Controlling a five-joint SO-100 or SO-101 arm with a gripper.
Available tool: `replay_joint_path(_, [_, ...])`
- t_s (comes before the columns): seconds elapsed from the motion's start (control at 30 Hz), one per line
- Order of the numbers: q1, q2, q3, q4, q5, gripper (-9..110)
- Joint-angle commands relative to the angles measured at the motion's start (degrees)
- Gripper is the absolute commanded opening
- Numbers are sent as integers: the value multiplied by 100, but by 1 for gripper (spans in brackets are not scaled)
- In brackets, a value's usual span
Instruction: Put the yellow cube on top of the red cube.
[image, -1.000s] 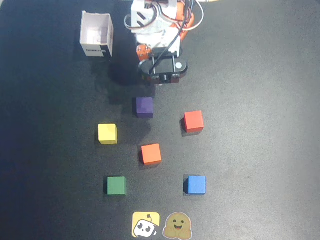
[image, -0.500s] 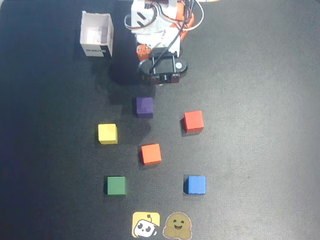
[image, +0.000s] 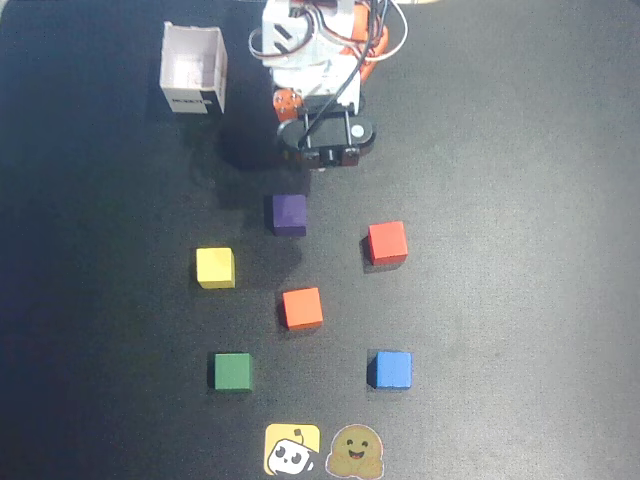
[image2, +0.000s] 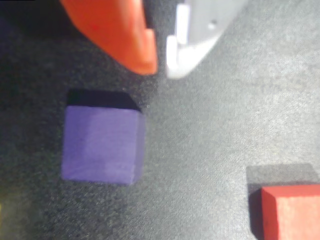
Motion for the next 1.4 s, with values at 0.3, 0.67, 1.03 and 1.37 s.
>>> replay_joint_path(0.3, [9, 53, -35, 9, -35, 0])
replay_joint_path(0.67, [9, 53, -35, 9, -35, 0])
replay_joint_path(1.03, [18, 53, -35, -35, 141, 0])
replay_joint_path(1.37, [-26, 53, -35, -35, 123, 0])
